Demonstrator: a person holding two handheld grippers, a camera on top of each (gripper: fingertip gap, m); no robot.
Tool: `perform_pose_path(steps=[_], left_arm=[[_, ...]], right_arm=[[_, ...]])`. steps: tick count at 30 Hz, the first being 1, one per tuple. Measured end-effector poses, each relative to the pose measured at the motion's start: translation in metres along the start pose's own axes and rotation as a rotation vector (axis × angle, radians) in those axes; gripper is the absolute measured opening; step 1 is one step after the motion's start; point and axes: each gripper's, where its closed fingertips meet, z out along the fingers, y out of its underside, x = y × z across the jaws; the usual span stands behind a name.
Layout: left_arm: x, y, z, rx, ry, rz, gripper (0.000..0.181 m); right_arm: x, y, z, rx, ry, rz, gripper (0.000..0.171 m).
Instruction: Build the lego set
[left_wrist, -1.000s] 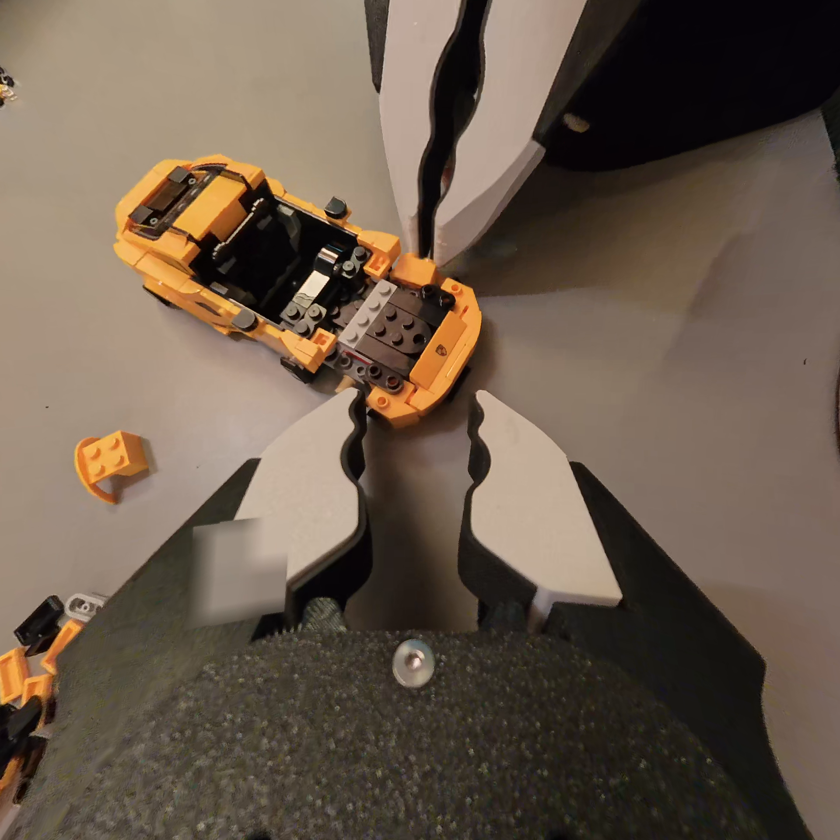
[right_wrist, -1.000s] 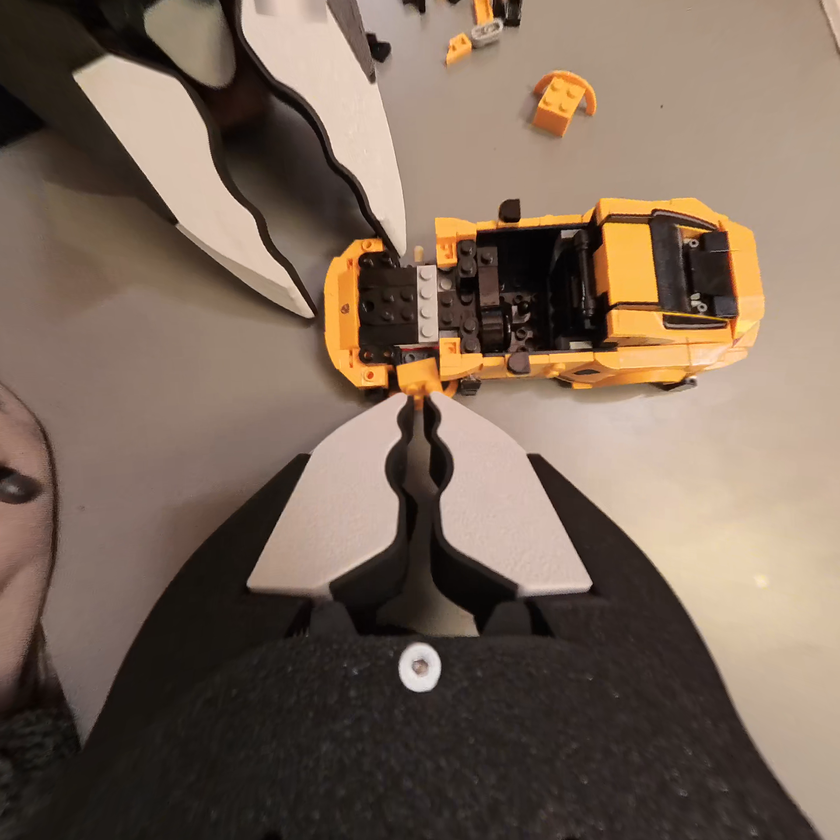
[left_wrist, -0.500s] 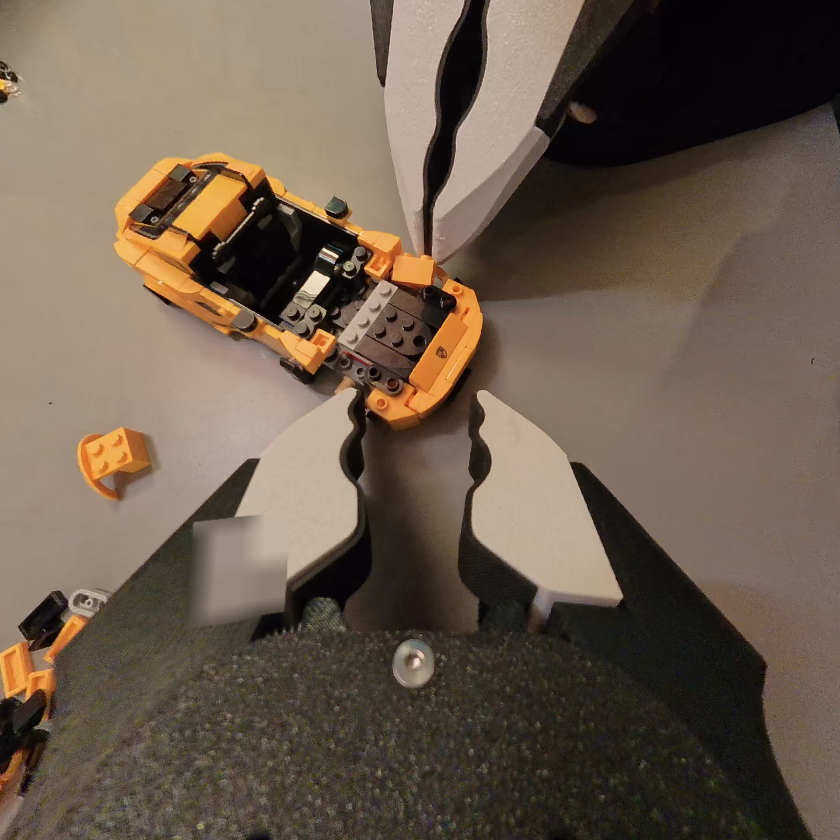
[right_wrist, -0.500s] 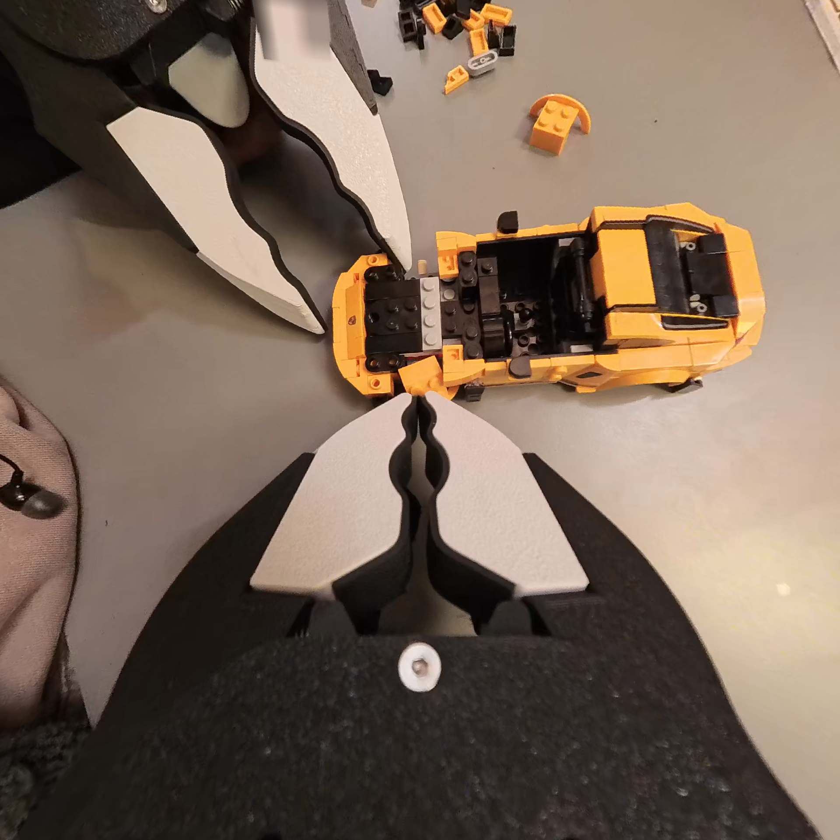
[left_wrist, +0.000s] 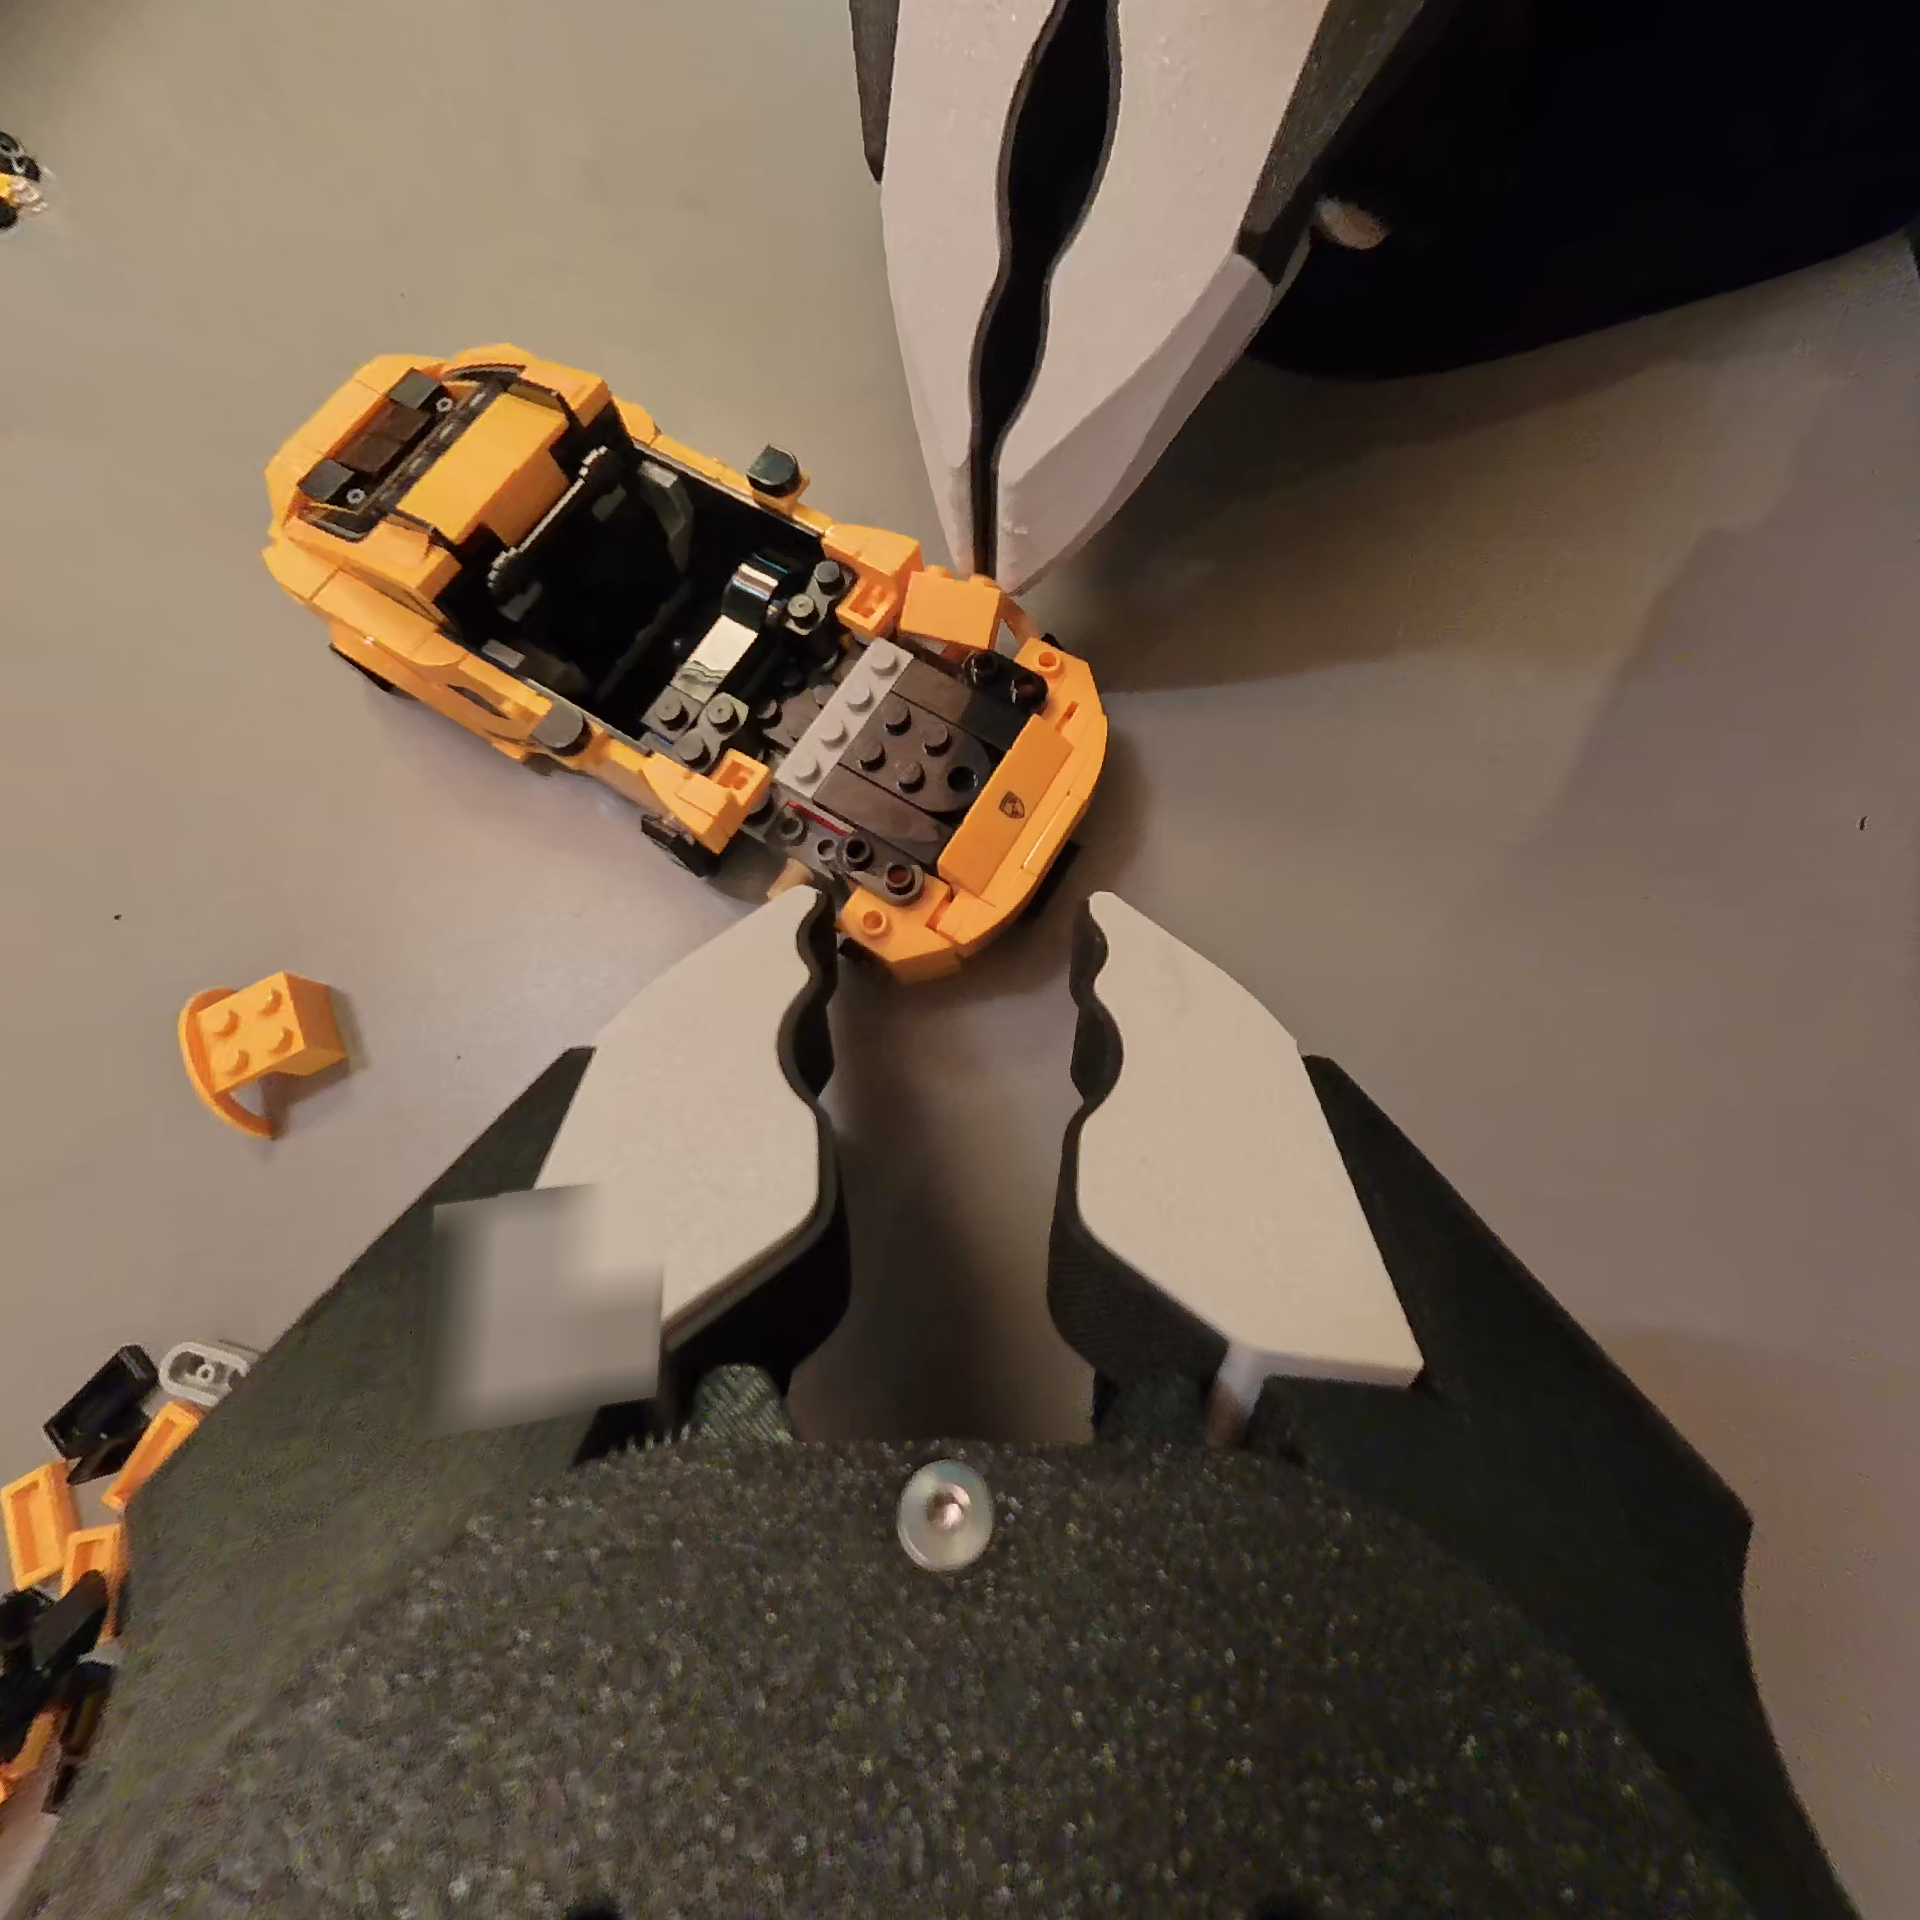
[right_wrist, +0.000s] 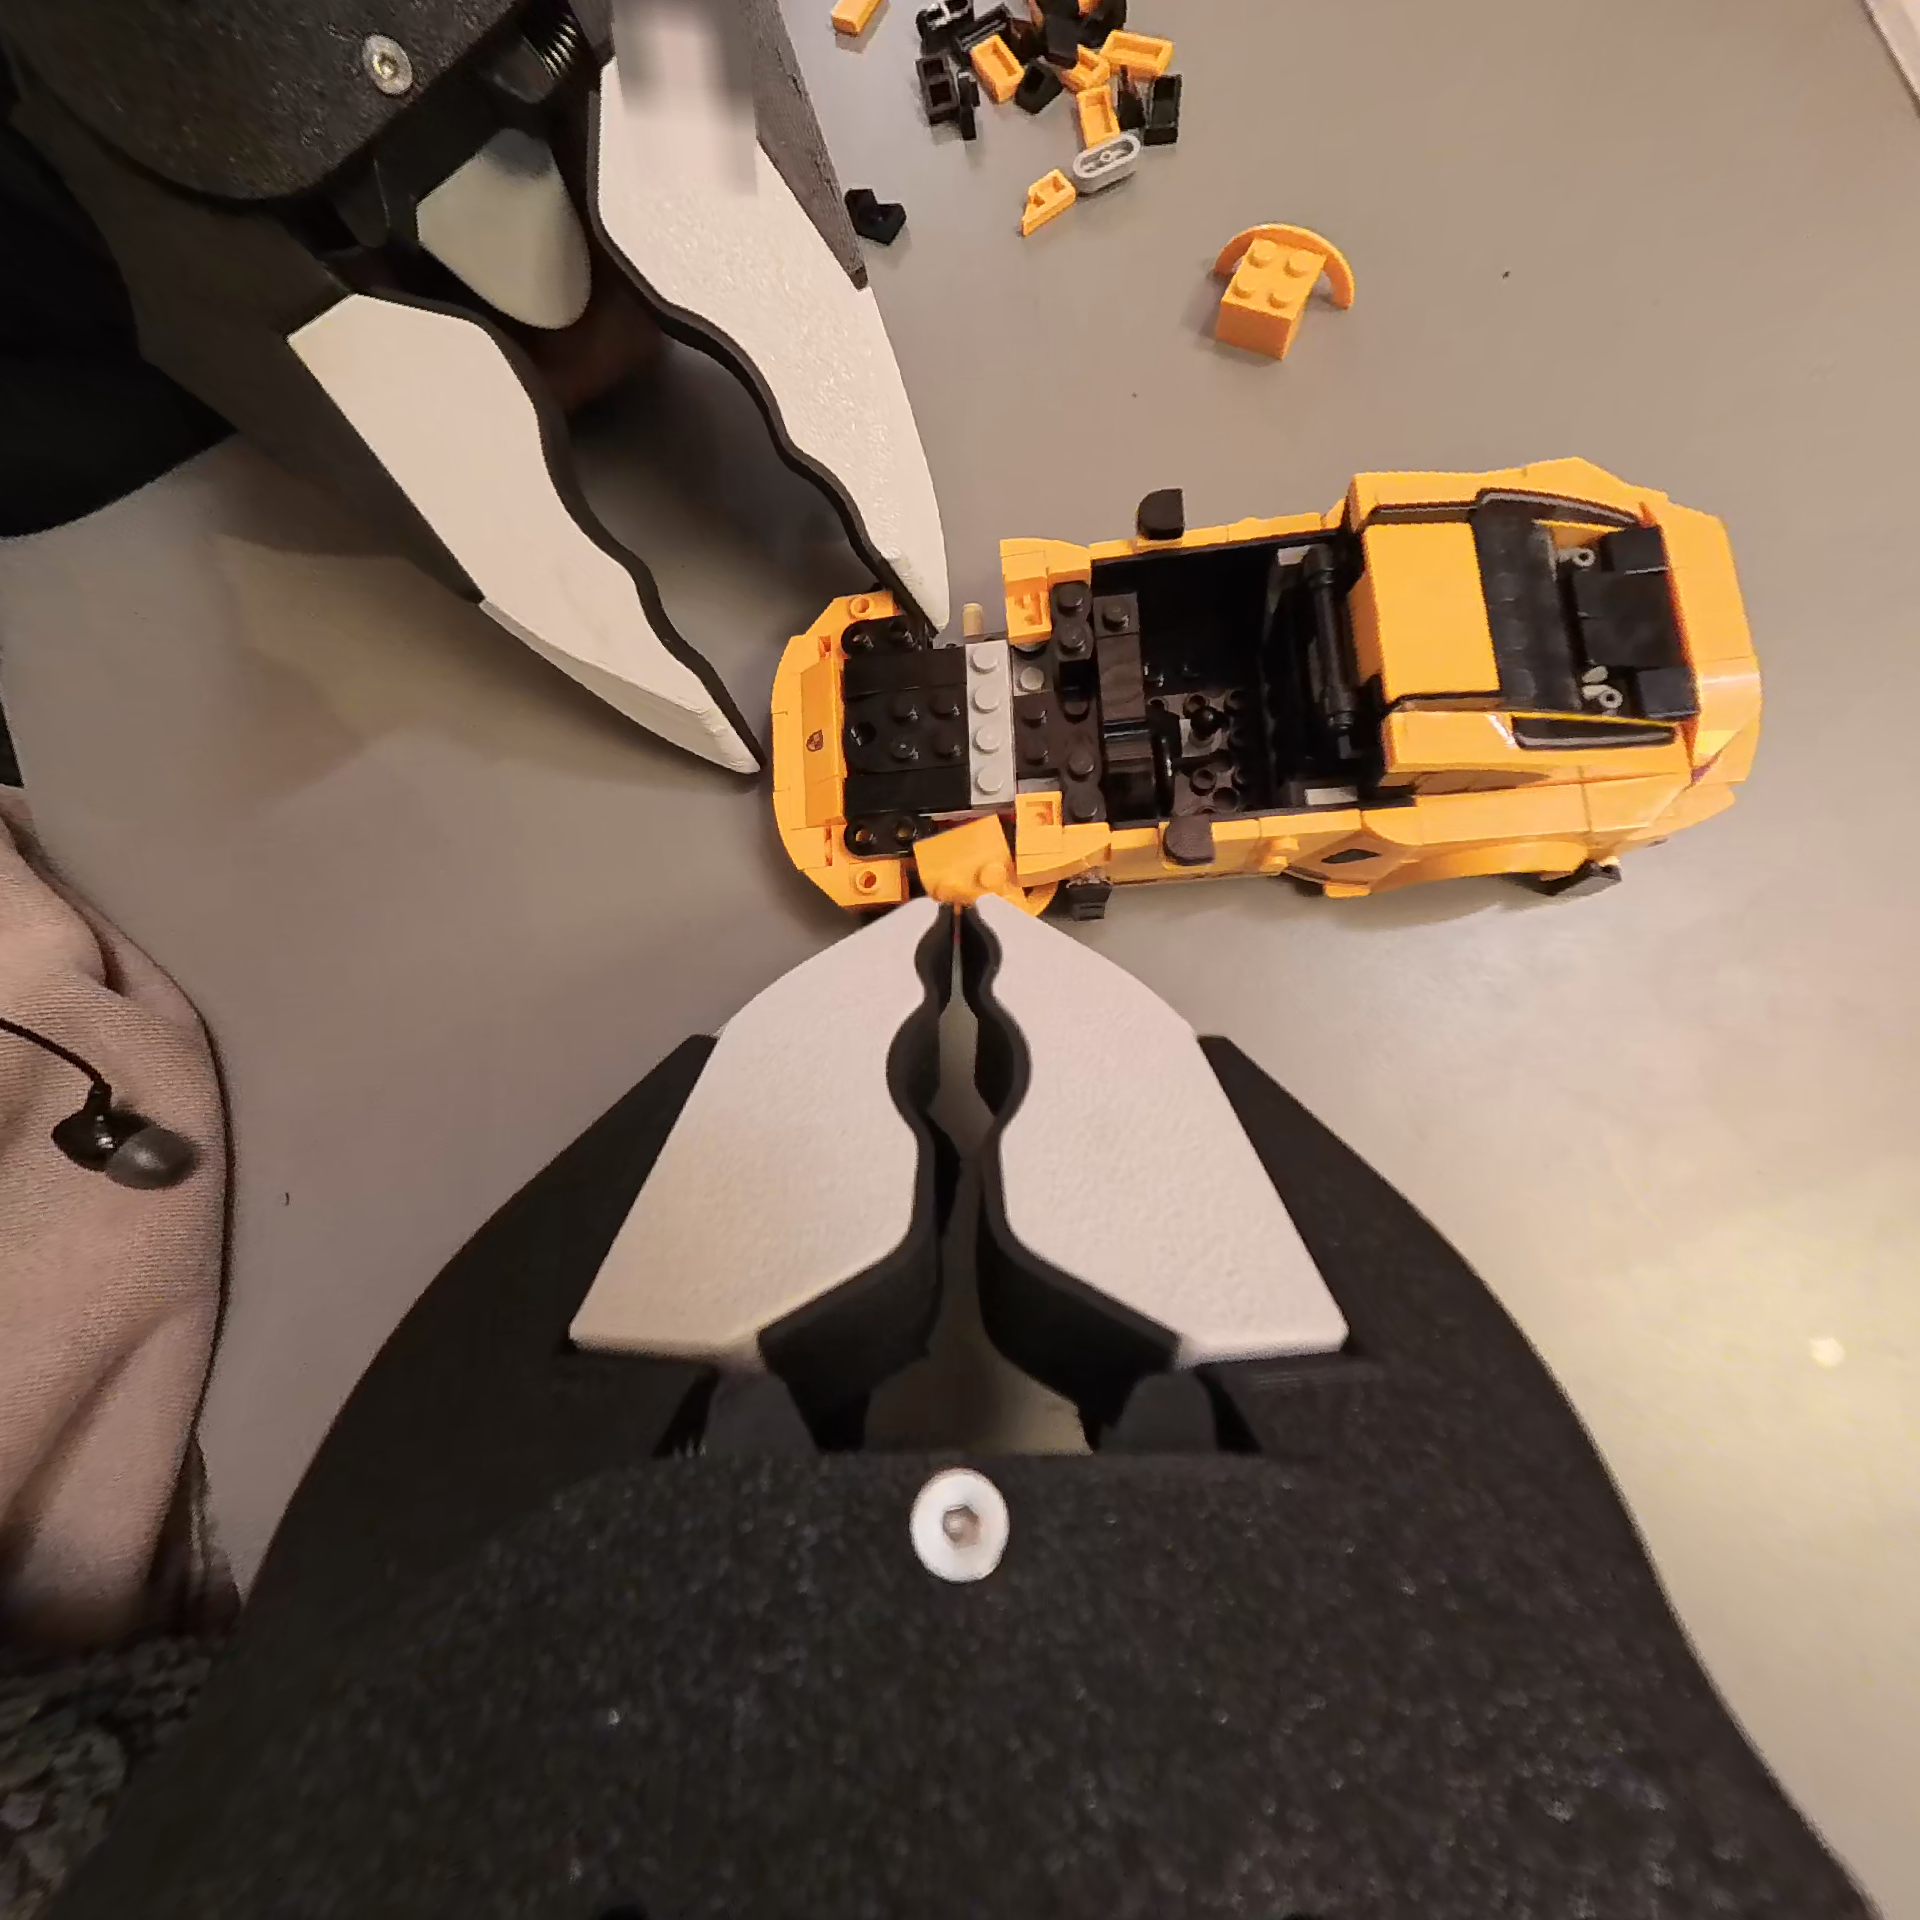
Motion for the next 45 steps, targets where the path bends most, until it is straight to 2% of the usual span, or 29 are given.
perform_pose_path(steps=[13, 36, 40, 45], left_arm=[[0.001, 0.000, 0.000, -0.011, -0.006, 0.015, 0.043], [-0.002, 0.002, -0.002, -0.018, -0.013, 0.006, 0.044], [-0.008, -0.009, -0.013, 0.023, -0.049, 0.012, 0.046], [0.003, -0.038, -0.015, 0.065, -0.003, 0.031, 0.039]], right_arm=[[-0.001, -0.001, -0.001, -0.006, 0.058, 0.100, 0.000], [-0.002, -0.001, 0.002, 0.022, 0.033, 0.093, 0.010], [-0.001, -0.001, 0.001, 0.027, 0.036, 0.095, 0.010], [-0.003, -0.003, 0.001, 0.045, 0.037, 0.086, 0.005]])
